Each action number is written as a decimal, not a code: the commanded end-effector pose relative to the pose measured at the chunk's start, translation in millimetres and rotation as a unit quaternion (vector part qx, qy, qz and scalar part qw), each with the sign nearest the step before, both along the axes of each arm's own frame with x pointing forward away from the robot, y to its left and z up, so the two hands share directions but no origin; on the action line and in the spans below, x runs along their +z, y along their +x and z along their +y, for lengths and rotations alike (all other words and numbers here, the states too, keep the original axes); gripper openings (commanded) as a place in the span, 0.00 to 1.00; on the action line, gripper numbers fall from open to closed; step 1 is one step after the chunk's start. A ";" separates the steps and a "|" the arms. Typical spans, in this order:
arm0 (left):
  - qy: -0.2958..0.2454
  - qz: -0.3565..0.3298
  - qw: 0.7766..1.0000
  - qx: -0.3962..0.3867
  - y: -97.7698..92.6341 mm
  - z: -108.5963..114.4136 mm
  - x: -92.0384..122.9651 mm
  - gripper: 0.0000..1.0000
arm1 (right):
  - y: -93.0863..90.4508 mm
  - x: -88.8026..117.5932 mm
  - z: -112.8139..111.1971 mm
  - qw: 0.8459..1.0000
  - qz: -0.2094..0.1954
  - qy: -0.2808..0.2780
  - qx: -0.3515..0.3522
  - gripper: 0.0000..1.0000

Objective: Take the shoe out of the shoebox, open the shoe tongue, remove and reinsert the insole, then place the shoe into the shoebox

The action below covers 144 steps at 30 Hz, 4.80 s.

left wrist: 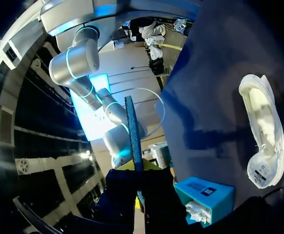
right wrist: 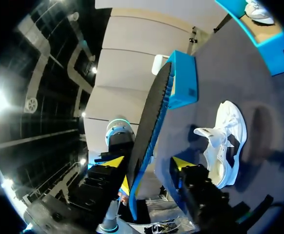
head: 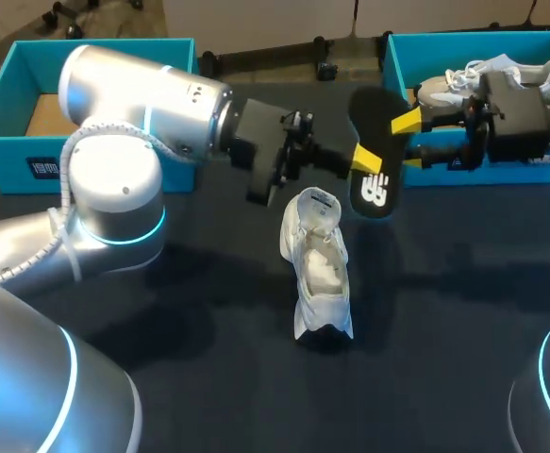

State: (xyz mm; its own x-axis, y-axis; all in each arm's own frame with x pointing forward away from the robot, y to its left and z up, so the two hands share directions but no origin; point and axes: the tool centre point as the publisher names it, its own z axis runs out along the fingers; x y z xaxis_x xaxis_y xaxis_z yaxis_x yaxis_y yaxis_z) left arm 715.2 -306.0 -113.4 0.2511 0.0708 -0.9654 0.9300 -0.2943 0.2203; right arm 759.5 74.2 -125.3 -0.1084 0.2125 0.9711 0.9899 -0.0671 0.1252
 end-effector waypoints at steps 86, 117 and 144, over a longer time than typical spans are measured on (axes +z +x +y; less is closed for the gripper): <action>0.538 0.012 0.838 0.087 78.8 53.5 63.0 1.00 | 10.4 -54.8 32.7 0.998 0.050 -0.024 0.026 0.00; 0.594 -0.056 0.797 0.097 96.4 17.4 79.9 1.00 | 18.2 -62.2 41.3 0.997 0.053 -0.021 0.044 0.00; 0.535 -0.042 0.835 0.126 84.9 42.0 82.1 1.00 | 20.4 -58.0 34.7 0.997 0.053 -0.026 0.042 0.00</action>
State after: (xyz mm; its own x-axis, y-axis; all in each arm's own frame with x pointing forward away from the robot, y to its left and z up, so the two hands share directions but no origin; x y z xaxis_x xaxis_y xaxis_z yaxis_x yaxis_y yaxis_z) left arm 808.2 -281.2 -23.1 0.1666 0.9613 -0.2195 0.9849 -0.1728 -0.0088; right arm 782.0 109.4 -184.6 -0.0277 0.2539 0.9668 0.9995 0.0247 0.0221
